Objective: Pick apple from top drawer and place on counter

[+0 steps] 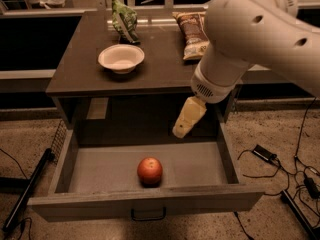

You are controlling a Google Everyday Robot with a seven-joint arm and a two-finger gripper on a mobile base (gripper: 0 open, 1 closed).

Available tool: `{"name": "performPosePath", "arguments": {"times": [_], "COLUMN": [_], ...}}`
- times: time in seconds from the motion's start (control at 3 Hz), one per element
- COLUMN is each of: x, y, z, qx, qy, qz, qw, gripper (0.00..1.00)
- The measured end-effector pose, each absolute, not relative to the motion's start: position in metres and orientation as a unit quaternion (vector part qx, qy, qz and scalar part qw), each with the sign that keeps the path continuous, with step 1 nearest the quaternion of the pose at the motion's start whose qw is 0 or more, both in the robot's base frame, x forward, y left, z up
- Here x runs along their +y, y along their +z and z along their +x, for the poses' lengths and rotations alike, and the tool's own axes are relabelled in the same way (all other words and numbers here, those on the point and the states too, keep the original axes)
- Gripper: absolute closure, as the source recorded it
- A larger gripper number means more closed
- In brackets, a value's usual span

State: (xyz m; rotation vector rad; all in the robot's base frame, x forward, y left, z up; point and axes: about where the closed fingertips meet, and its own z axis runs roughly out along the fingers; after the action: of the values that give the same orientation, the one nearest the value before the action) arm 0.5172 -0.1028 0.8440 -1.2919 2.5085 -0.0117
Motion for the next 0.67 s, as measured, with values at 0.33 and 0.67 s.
{"name": "performPosePath", "arguments": {"times": [0.33, 0.67], "x": [-0.1049, -0.1028], "y": [0.8400, 0.8336], "z": [0.5157, 0.5150], "qx": [0.896, 0.893], "qy": [0.000, 0.020], "qz": [-0.415, -0.421], "qw": [0.155, 0.159], "gripper": [0.00, 0.00]}}
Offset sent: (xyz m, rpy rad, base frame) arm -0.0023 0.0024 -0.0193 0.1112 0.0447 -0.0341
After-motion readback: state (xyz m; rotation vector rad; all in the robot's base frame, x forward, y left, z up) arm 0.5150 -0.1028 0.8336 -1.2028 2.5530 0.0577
